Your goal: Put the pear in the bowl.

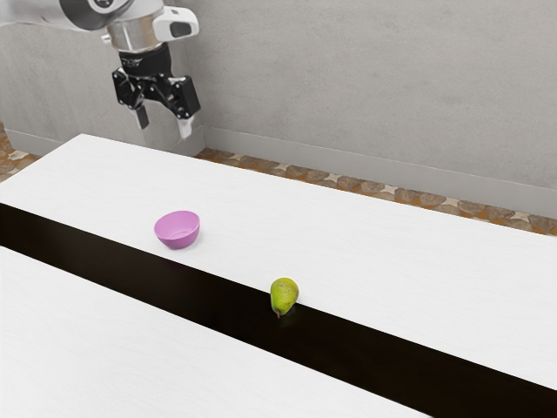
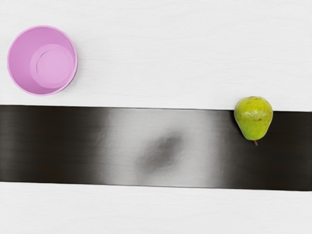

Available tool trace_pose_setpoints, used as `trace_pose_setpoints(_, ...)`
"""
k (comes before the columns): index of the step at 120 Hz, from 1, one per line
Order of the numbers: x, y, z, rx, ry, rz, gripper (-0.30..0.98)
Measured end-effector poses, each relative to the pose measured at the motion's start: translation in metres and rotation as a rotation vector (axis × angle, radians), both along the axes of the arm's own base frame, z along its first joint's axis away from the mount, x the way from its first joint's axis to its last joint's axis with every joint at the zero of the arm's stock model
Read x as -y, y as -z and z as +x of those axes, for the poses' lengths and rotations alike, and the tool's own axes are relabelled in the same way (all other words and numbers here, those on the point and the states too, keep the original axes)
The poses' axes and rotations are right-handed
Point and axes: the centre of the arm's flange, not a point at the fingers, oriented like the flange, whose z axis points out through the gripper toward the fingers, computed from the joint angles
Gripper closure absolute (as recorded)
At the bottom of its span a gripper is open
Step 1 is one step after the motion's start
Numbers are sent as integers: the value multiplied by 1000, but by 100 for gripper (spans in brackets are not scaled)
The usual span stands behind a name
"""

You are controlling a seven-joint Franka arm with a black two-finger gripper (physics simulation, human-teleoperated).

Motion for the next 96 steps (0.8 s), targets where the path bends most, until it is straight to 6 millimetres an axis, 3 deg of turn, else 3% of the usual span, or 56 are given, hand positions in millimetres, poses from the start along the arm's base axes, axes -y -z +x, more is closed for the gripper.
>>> trace_pose_setpoints(28, 11, -3, -4, 1, 14, -29, 0)
trace_pose_setpoints(47, 19, 34, 0, -51, 23, -43, 0)
trace_pose_setpoints(75, 27, 155, -26, -144, 15, -65, 0)
trace_pose_setpoints(96, 48, 209, -32, -129, 13, -79, 0)
